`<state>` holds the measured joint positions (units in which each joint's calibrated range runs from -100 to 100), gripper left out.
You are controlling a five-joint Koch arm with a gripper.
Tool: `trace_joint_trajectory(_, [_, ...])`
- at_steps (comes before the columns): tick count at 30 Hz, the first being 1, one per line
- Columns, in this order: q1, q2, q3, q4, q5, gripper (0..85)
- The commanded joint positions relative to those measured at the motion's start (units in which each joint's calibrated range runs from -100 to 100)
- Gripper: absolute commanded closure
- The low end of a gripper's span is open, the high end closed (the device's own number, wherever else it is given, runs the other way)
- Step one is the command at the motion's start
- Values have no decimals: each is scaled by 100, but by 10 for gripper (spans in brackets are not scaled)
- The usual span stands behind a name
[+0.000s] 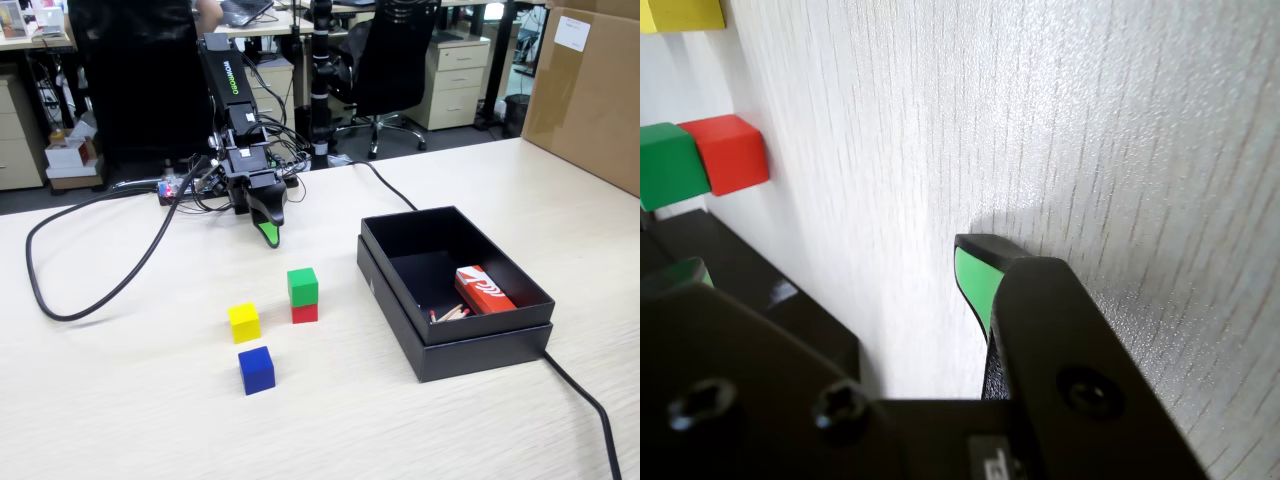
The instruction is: Put the green cube on top of the red cube
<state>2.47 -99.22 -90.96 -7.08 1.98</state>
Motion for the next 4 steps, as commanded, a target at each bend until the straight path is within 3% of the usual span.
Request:
trace_joint_trajectory(1, [-29, 14, -215, -168, -10, 368])
trace_joint_trajectory(4, [-29, 14, -215, -168, -10, 368])
